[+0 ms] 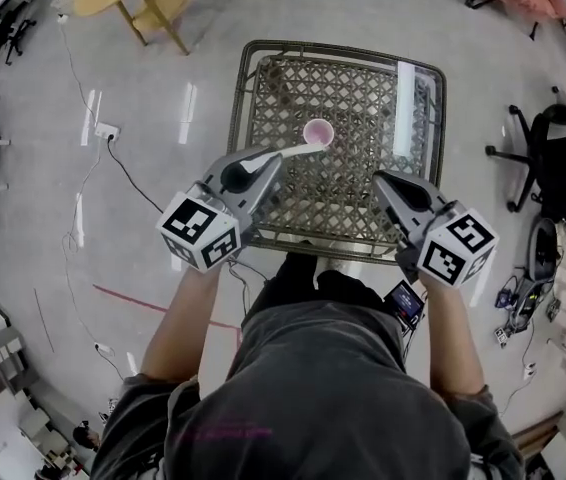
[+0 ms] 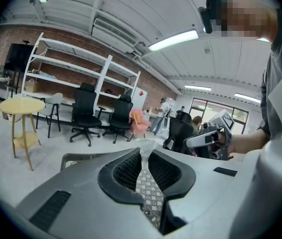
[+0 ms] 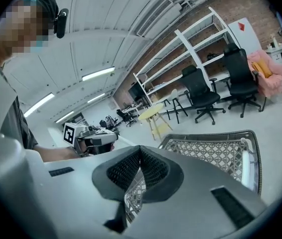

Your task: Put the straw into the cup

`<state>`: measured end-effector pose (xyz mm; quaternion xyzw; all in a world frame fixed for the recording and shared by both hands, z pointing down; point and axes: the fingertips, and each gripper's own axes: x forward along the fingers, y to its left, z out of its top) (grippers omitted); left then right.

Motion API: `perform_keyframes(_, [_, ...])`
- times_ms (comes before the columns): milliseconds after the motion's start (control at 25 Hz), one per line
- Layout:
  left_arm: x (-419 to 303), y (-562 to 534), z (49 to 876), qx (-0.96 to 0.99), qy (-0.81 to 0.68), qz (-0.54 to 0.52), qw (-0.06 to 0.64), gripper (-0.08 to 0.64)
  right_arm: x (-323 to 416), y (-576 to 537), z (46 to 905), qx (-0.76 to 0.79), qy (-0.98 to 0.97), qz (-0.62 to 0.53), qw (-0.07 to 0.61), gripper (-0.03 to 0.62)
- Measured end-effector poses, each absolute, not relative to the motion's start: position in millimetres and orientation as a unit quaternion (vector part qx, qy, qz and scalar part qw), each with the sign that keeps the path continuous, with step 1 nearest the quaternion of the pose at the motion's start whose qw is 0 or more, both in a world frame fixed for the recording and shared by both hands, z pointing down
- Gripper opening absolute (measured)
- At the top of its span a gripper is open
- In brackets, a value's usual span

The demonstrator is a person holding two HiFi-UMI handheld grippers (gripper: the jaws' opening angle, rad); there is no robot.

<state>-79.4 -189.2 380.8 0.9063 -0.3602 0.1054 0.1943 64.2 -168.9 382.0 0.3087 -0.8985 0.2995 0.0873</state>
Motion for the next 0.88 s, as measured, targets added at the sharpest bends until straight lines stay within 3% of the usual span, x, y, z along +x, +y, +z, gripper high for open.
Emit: perform_keyframes(880, [-84, -261, 495, 0.899, -0.315, 0.161, 0.258, 0.05, 69, -195, 415, 0.359, -0.861, 0.345, 0.103, 0.014])
